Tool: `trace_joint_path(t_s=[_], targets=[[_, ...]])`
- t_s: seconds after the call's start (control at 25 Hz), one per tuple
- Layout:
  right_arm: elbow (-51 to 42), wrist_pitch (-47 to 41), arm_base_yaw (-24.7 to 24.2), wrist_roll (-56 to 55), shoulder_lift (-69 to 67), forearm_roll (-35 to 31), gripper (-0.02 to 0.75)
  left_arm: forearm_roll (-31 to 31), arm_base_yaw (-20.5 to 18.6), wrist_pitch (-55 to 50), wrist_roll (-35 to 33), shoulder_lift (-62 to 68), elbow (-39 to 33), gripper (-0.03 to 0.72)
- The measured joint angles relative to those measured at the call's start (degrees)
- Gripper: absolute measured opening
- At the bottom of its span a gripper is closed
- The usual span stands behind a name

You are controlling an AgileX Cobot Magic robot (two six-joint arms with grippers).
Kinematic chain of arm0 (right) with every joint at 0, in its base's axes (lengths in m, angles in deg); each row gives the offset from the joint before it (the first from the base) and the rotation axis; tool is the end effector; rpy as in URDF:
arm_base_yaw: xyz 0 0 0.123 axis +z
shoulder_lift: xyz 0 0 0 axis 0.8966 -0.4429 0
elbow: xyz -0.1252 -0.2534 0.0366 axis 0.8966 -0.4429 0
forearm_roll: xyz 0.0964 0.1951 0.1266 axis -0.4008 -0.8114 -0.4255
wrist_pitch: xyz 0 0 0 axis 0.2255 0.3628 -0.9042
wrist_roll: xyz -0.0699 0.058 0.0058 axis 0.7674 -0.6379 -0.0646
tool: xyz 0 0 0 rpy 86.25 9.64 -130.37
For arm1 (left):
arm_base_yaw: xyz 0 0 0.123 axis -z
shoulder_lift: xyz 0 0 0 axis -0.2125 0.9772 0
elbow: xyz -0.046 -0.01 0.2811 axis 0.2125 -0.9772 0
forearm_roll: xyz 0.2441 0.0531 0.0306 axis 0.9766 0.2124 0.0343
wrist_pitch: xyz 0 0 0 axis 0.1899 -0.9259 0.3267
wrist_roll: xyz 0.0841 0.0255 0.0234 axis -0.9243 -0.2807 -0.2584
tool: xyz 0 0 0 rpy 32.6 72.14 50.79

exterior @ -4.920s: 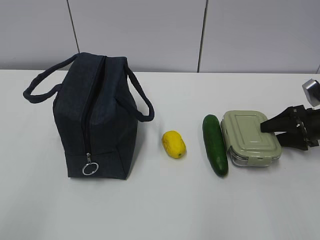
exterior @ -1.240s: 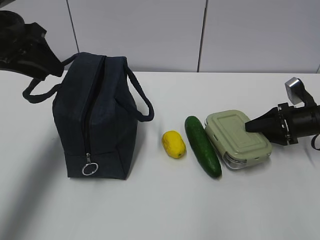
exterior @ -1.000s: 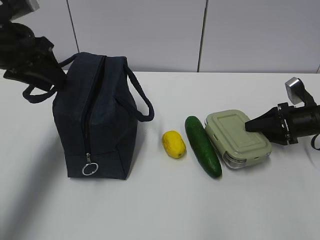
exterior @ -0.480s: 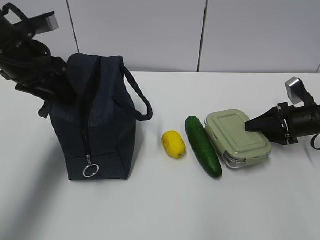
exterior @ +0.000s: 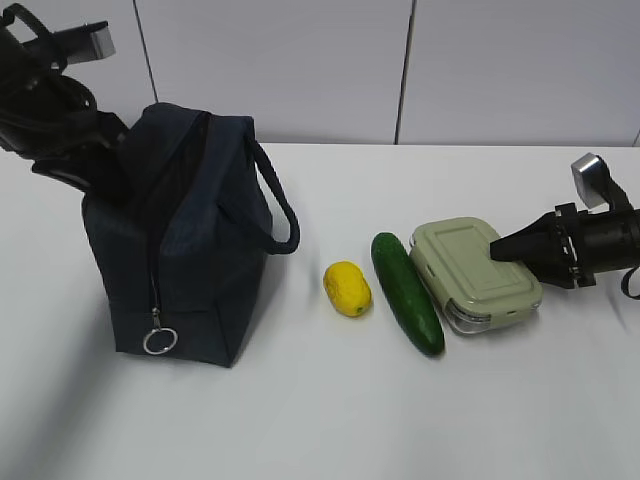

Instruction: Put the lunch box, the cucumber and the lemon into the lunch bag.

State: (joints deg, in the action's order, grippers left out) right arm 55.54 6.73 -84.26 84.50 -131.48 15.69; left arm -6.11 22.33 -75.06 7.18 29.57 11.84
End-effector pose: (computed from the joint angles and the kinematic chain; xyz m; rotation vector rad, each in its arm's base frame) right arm 0.3935 -0.0609 0.0888 -0.0271 2.4009 1.3728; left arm 0.3558 -0.0976 0.2624 0.5576 2.7701 -0.5482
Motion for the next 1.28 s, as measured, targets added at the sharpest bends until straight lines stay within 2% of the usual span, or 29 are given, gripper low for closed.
trace_joint_path(t_s=[0.2, 0.36, 0.72, 1.28], targets=[[0.00, 0.10, 0.00, -0.48, 0.00, -0.22, 0.377, 2.62, 0.39, -2.63, 1.12, 0.20, 6.64, 0.015], [0.00, 0.10, 0.00, -0.94, 0.00, -0.35, 0.375, 7.07, 1.32, -4.44, 3.22, 0.20, 10.32, 0.015], [0.00, 0.57, 0.00, -2.78, 0.00, -1.27, 0.369, 12.79, 3.08, -6.65, 4.80, 0.89, 10.97, 0.015], [0.00, 4.53, 0.10, -6.33, 2.42, -1.51, 0.367, 14.25, 3.15, -6.69, 5.30, 0.99, 10.97, 0.015]])
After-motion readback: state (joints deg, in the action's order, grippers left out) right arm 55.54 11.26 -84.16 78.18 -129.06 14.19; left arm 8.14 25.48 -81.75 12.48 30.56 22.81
